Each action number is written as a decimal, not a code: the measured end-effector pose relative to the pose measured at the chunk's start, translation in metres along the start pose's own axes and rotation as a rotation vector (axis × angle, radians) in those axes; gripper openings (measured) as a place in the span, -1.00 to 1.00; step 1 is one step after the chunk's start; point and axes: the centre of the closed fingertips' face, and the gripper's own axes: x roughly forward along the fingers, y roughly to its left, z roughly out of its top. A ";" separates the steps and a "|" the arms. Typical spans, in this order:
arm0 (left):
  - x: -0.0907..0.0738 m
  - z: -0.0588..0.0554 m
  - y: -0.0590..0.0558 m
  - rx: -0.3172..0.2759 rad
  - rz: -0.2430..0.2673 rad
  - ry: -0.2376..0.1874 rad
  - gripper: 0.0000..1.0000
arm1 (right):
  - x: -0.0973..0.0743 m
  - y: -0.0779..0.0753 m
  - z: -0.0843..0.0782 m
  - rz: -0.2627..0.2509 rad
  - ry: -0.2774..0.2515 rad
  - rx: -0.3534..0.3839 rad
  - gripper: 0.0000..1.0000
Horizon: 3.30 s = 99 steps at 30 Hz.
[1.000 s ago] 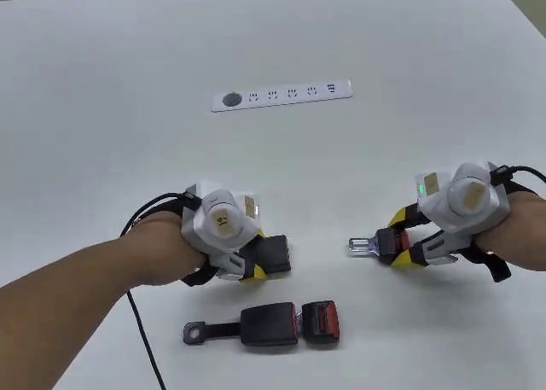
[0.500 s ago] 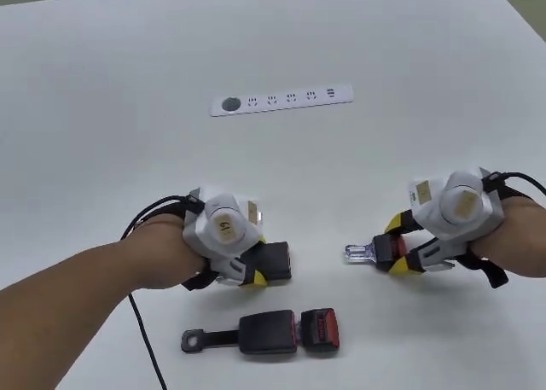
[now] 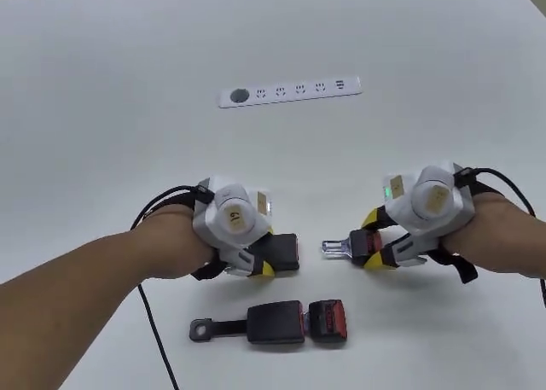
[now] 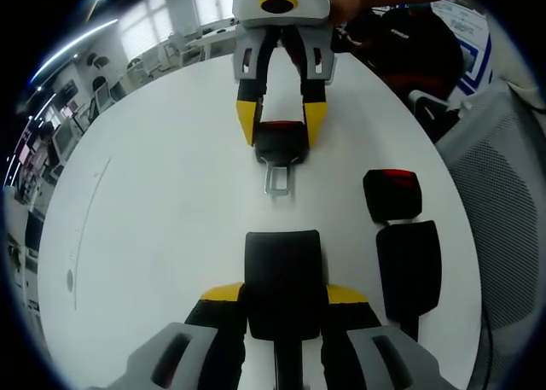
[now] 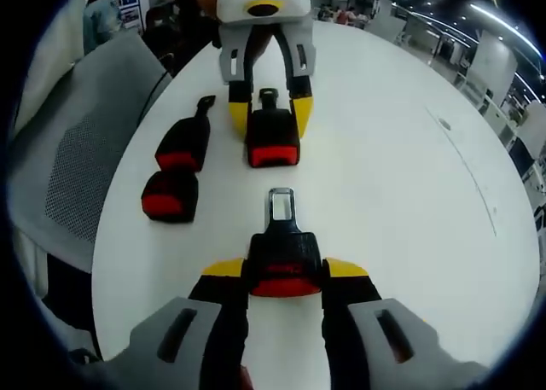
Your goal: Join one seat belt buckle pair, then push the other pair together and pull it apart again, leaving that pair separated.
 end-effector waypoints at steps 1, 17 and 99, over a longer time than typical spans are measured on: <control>0.000 0.000 0.000 0.000 0.000 0.000 -0.32 | 0.002 0.003 0.005 0.006 0.000 -0.011 -0.36; 0.000 -0.001 -0.001 0.004 0.009 -0.004 -0.32 | 0.017 0.001 0.023 0.023 0.030 -0.032 -0.36; 0.001 0.001 0.001 -0.034 -0.001 -0.045 -0.35 | 0.033 0.003 0.054 0.017 -0.002 -0.010 -0.39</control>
